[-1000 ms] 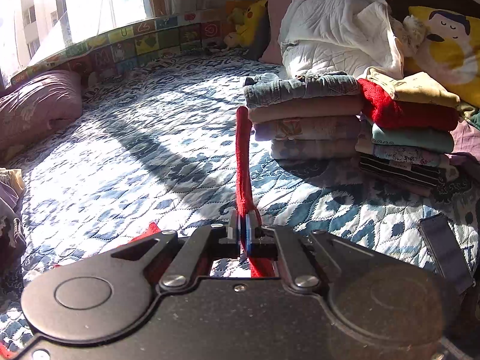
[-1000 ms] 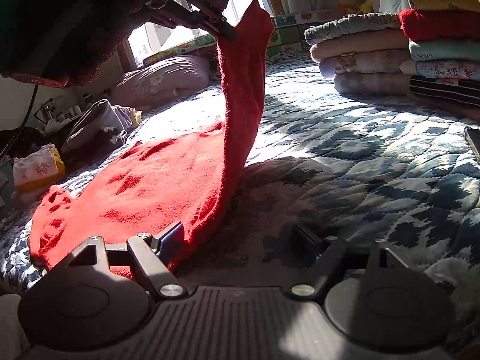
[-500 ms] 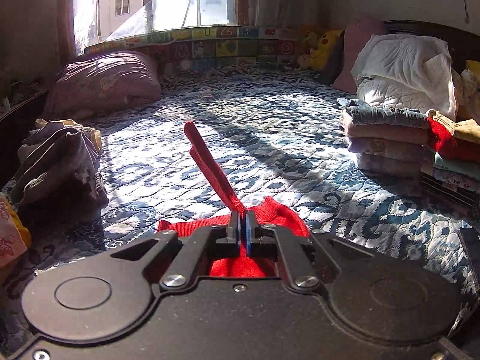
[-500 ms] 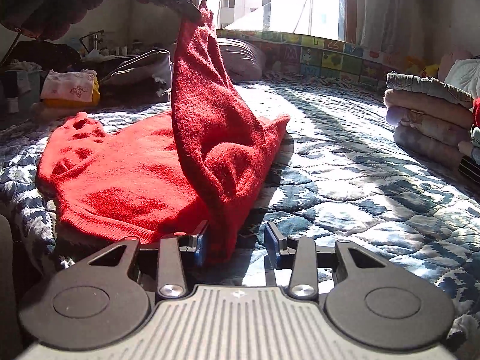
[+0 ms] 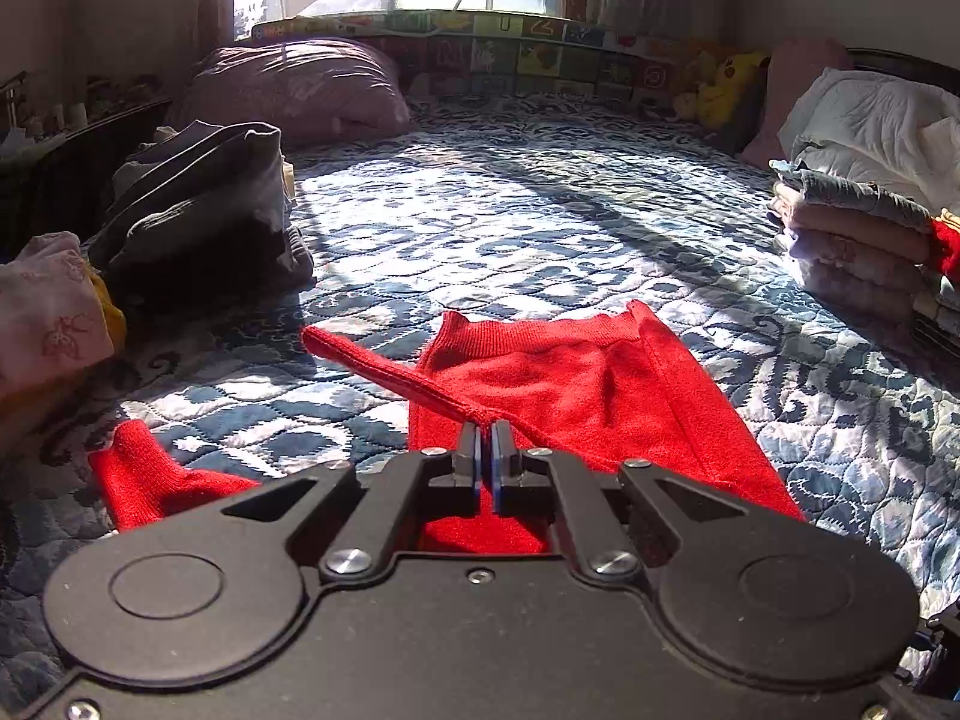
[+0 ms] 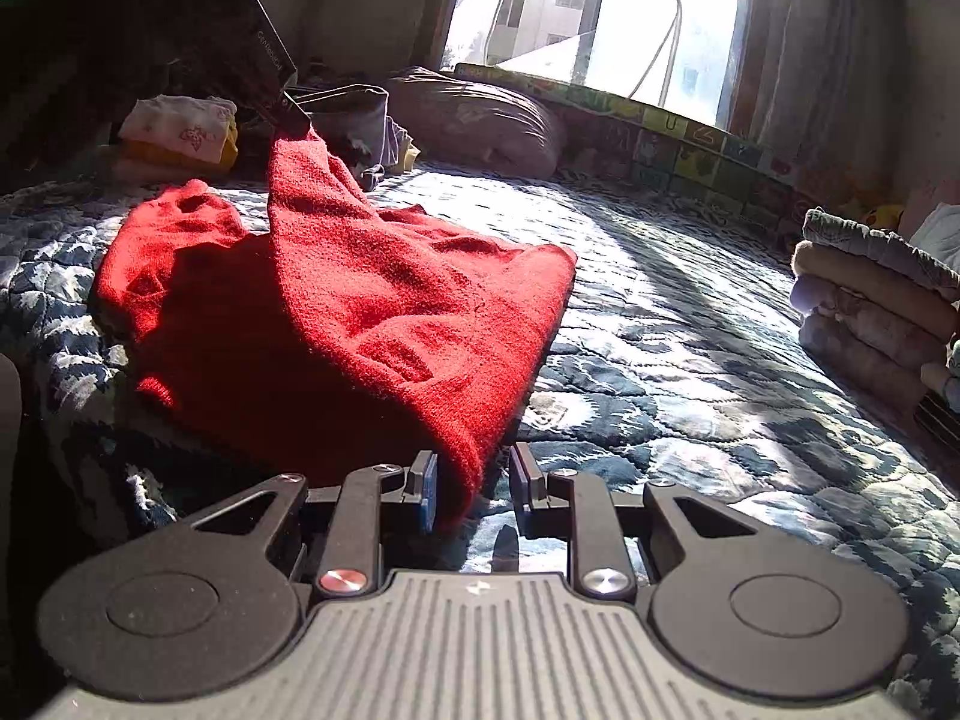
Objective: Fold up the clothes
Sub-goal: 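Lift and fold the held sleeve across the sweater body with the left gripper, then open the left gripper and release the sleeve on the body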
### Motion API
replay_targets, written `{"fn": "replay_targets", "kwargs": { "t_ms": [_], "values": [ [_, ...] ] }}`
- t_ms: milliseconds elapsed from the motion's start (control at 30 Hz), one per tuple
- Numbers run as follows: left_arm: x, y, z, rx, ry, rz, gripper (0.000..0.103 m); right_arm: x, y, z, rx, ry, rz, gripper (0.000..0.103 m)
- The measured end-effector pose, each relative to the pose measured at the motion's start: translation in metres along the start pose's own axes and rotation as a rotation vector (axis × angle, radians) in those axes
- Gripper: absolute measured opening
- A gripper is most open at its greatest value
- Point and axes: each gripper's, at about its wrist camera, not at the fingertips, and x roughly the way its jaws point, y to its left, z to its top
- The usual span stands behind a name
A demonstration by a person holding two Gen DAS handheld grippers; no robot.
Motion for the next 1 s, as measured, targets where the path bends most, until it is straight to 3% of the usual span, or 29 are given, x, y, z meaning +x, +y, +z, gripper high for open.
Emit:
{"fn": "replay_targets", "kwargs": {
  "t_ms": [433,567,667,833,900,933,967,1000],
  "values": [
    [0.034,0.034,-0.044,-0.167,0.081,0.0,0.003,-0.017,0.008,-0.004,-0.111,-0.053,0.029,0.027],
    [0.04,0.037,-0.053,-0.192,0.088,-0.01,0.003,-0.021,0.011,0.001,-0.077,-0.132,0.063,0.045],
    [0.037,0.042,-0.054,-0.224,0.065,-0.027,0.003,-0.015,0.013,0.005,-0.07,-0.158,0.063,0.049],
    [0.038,0.052,-0.058,-0.272,0.066,-0.071,0.003,0.007,0.017,0.002,-0.076,-0.016,0.146,0.057],
    [0.036,0.065,-0.059,-0.358,0.054,-0.114,0.008,0.003,0.017,0.004,-0.083,-0.025,0.147,0.057],
    [0.034,0.072,-0.059,-0.406,0.04,-0.132,0.02,0.0,0.017,0.005,-0.083,-0.045,0.141,0.056],
    [0.032,0.079,-0.058,-0.438,0.025,-0.132,0.039,-0.002,0.018,0.006,-0.083,-0.06,0.139,0.056],
    [0.032,0.086,-0.056,-0.473,0.014,-0.122,0.044,-0.003,0.018,0.006,-0.083,-0.073,0.139,0.056]
  ]
}}
